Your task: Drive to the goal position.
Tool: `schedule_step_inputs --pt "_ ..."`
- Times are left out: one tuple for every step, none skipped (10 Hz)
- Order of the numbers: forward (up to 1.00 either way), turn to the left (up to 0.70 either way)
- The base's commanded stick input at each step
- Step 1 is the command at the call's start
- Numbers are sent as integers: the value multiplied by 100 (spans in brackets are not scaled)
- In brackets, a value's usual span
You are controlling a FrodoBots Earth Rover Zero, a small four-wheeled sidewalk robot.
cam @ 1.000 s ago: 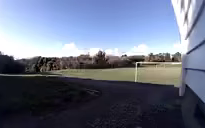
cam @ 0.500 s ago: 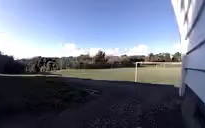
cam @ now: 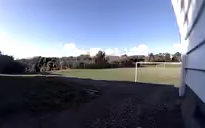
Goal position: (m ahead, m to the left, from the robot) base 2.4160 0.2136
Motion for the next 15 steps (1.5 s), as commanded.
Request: schedule_step_inputs --pt "4 0" --pt "4 0" --pt "2 0" --pt "4 0" --pt "4 0" --pt "4 0" --pt "4 0" --pt "4 0" --pt "2 0" --pt "4 0" --pt "1 0" --pt "4 0" --pt "4 0" --pt "4 0" --pt "4 0"
